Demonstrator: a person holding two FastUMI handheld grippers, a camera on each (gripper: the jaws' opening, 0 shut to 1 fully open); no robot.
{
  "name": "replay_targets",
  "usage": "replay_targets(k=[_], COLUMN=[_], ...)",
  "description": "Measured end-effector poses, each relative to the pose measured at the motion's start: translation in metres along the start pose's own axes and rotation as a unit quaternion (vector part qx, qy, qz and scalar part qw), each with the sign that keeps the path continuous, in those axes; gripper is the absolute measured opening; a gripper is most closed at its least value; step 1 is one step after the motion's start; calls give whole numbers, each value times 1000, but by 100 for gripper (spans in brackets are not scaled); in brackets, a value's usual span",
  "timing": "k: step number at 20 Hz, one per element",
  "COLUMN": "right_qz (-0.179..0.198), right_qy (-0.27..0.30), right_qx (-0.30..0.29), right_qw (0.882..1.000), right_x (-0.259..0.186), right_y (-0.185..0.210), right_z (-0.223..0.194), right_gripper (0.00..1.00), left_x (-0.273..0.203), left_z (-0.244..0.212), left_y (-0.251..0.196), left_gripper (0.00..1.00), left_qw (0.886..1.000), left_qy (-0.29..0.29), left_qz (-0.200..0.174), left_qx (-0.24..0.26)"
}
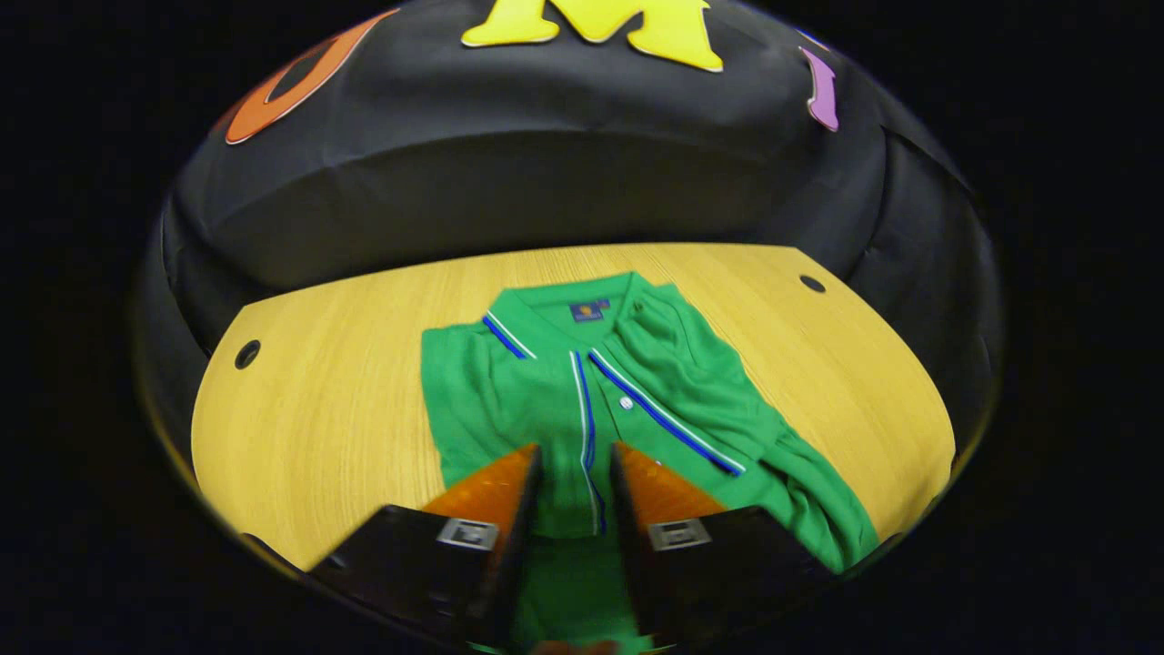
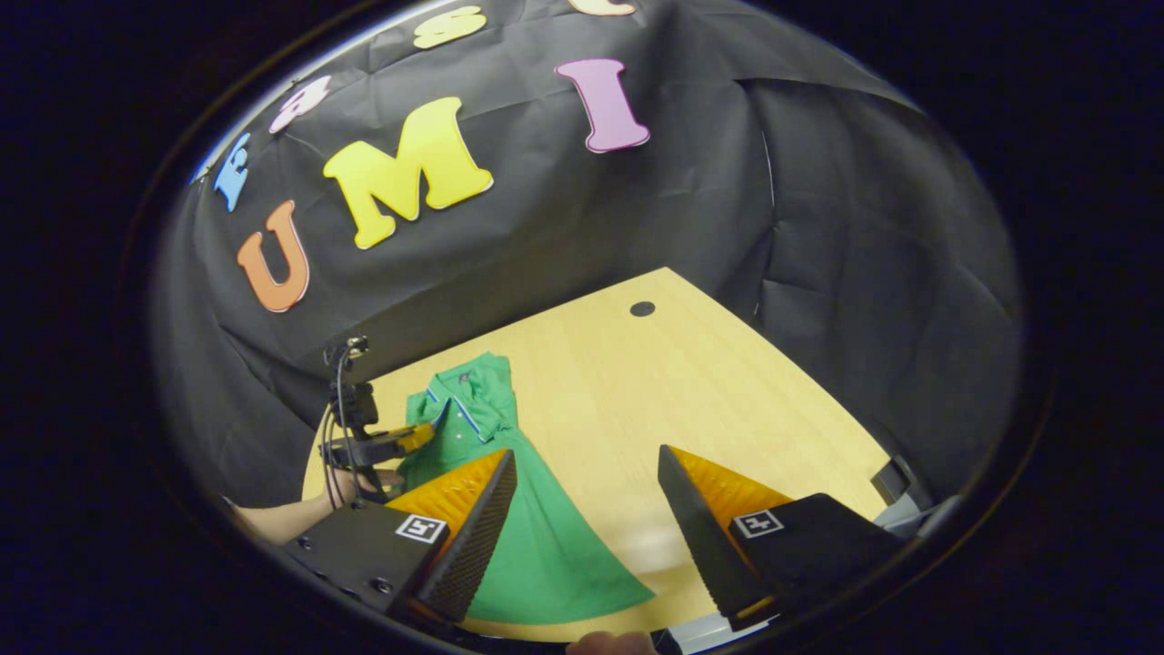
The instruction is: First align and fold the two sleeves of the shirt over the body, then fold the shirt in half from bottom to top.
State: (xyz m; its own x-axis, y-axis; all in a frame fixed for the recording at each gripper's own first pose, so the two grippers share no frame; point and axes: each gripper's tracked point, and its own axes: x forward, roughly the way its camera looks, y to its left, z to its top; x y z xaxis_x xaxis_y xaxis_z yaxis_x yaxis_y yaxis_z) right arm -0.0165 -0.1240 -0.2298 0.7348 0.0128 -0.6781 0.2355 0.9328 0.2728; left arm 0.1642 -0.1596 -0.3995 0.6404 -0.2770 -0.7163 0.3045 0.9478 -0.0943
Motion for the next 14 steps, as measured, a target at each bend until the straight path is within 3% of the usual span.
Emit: replay_targets(k=[2, 10, 14], right_qz=[8, 76, 149], right_qy=[-2, 4, 53], right_qx=[-9, -75, -98], right_qw=[1000, 994, 983], right_x=[3, 23, 33], right_y=[9, 73, 100], right_z=[1, -8, -27], right_gripper=[98, 98, 98], left_x=[-23, -129, -173], left_z=[3, -3, -36], left_y=[-4, 40, 62], left_gripper=[100, 100, 100], left_qw=[1000, 996, 997], left_qy=[-21, -80, -57], left_qz=[0, 31, 9], left_qx=[10, -24, -53])
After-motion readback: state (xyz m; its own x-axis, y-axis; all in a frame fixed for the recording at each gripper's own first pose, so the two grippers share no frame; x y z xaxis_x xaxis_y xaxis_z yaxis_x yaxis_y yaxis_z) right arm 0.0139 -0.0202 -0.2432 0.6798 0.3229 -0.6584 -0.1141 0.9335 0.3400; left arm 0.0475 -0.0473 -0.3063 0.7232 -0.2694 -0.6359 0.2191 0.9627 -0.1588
